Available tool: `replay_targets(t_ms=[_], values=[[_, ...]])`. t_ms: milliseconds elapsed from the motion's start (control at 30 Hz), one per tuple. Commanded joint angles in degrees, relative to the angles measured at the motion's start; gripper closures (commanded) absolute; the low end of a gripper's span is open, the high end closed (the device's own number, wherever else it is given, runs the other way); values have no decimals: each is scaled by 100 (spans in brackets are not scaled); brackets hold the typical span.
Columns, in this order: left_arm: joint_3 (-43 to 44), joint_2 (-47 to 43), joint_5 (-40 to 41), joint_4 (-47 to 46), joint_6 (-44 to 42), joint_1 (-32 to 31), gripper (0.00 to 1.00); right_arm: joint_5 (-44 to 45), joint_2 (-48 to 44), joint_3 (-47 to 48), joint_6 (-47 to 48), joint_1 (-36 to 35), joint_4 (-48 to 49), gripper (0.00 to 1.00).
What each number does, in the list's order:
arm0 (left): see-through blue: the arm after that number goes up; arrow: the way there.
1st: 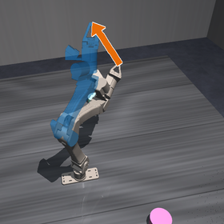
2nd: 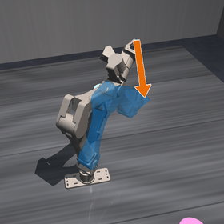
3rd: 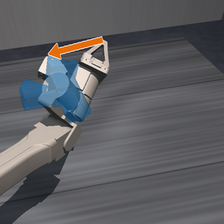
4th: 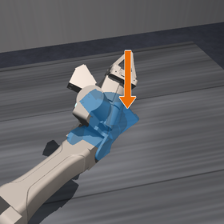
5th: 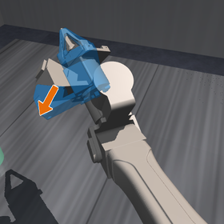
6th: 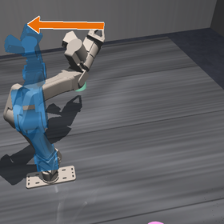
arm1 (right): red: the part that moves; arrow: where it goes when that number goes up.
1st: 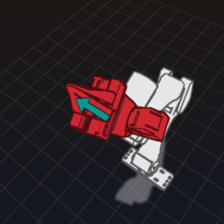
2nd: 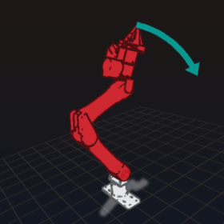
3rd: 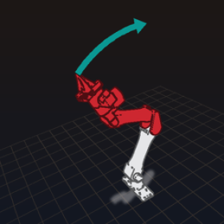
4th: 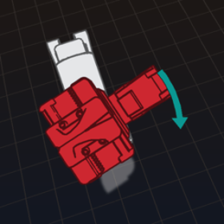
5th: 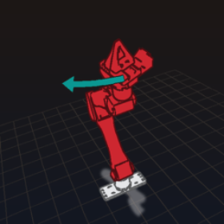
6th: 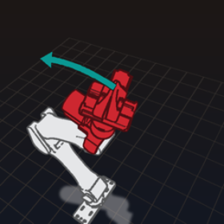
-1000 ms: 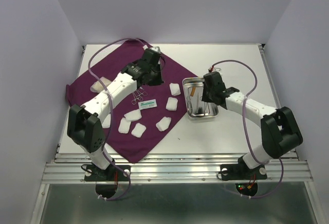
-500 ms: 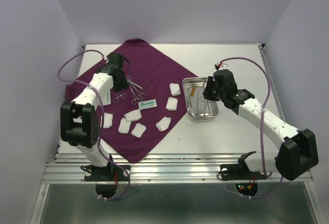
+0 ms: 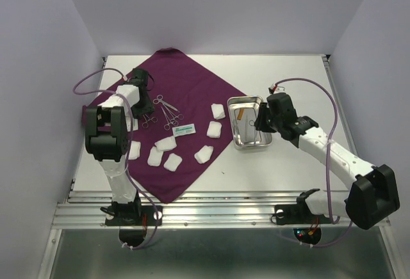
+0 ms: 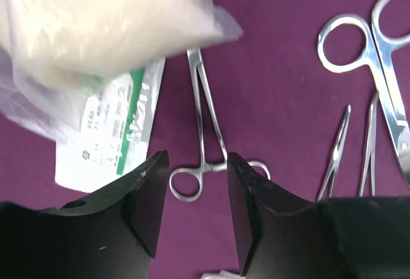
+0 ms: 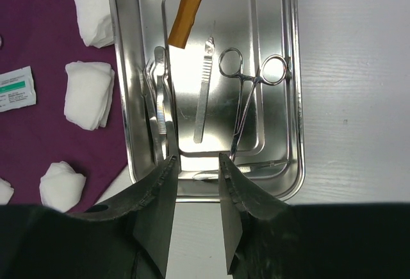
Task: Prepare the surgical pack
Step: Pick up the medical item from the surgical kit.
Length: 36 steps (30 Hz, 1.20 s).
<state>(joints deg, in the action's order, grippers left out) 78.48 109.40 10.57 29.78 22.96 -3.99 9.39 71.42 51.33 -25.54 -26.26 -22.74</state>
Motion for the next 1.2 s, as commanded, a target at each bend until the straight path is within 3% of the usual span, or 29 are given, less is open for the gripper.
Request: replay_targets(t_ms=[0, 300, 567, 767, 1000, 1167], values=[[528, 177, 323, 54, -28, 38, 48, -60, -190, 17, -13, 25, 33, 62], [827, 722, 192, 54, 6, 126, 52, -130, -111, 9, -47, 25, 24, 62], [757, 828, 121, 89, 68, 118, 65, -95, -251, -9, -153, 25, -11, 61], [695, 477, 68, 98, 77, 56, 86, -16, -409, 52, -206, 25, -160, 61], [511, -296, 95, 177, 94, -102, 100, 72, -559, 96, -311, 25, -231, 61], [388, -630, 68, 195, 121, -374, 100, 46, -550, 140, -329, 25, -266, 61]])
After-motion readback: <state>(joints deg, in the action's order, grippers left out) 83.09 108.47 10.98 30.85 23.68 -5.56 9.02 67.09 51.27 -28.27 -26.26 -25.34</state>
